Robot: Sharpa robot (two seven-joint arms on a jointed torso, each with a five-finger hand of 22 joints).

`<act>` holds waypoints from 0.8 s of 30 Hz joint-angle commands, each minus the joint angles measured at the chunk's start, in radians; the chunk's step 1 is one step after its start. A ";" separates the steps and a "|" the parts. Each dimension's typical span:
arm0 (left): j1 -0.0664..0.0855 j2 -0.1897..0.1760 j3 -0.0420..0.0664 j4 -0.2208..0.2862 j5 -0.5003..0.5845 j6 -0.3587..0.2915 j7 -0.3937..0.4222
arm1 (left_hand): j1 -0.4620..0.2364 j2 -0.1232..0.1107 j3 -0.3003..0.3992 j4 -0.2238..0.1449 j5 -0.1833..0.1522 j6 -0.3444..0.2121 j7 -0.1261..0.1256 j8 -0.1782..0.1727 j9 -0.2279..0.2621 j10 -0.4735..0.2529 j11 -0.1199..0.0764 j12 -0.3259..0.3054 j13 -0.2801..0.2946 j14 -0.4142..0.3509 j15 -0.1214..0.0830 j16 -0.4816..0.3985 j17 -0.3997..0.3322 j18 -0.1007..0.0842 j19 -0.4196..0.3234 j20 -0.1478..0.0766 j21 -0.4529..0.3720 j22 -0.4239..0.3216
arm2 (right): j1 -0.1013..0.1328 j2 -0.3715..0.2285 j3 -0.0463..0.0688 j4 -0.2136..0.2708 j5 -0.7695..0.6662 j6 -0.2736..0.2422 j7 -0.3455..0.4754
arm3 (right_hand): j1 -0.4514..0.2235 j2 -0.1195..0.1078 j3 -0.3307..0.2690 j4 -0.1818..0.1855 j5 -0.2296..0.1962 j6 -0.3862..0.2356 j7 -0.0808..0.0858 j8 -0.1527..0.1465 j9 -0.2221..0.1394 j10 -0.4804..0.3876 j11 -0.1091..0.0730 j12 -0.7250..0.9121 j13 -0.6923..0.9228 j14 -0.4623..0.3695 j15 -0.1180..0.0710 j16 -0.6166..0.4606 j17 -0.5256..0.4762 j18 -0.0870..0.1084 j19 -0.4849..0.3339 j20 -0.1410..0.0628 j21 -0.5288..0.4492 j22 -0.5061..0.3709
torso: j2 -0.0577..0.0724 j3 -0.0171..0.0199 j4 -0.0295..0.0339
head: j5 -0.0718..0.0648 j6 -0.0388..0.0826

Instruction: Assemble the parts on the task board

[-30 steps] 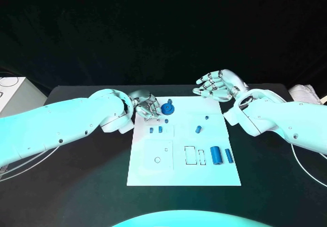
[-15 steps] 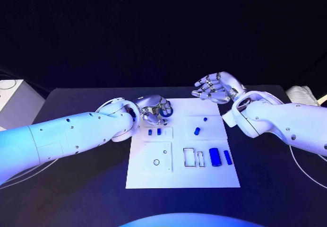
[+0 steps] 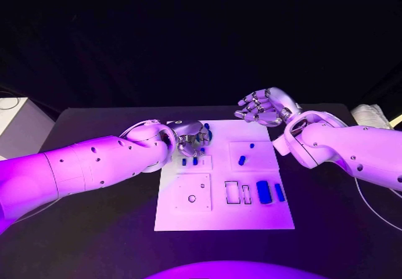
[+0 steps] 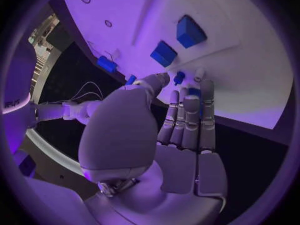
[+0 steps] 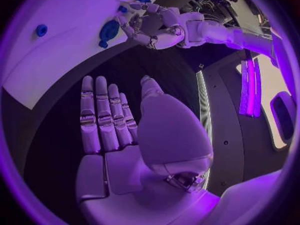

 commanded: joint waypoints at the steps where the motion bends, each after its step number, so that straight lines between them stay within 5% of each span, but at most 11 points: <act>1: 0.000 0.005 0.000 -0.002 -0.055 0.072 -0.053 | -0.001 0.001 -0.001 -0.005 -0.003 0.013 0.001 -0.009 -0.006 0.013 -0.001 0.009 -0.002 0.018 0.001 0.019 0.016 0.014 0.008 -0.001 0.009 0.005 | -0.001 0.000 0.000 0.002 -0.002 0.013 0.014 | 0.011 0.001 0.008 0.000 0.002 0.006 0.029 0.003 0.000 0.007 0.003 -0.003 -0.001 -0.004 -0.005 -0.006 -0.001 0.014 -0.004 0.001 0.001 -0.001 | -0.002 -0.0001 0.0003 | 0.000 -0.002; 24: 0.000 0.025 0.001 -0.023 -0.049 0.068 -0.074 | 0.019 0.036 0.048 -0.023 -0.004 0.059 0.009 -0.047 -0.037 0.060 -0.017 0.013 -0.016 0.062 -0.014 0.078 0.049 0.011 0.025 -0.013 0.063 0.053 | -0.001 0.000 0.000 0.004 -0.002 0.014 0.015 | 0.013 0.001 0.009 0.001 0.002 0.006 0.030 0.002 -0.001 0.007 0.003 -0.004 -0.002 -0.004 -0.005 -0.006 -0.003 0.014 -0.004 0.001 0.001 -0.003 | -0.001 0.0004 0.0010 | -0.002 -0.004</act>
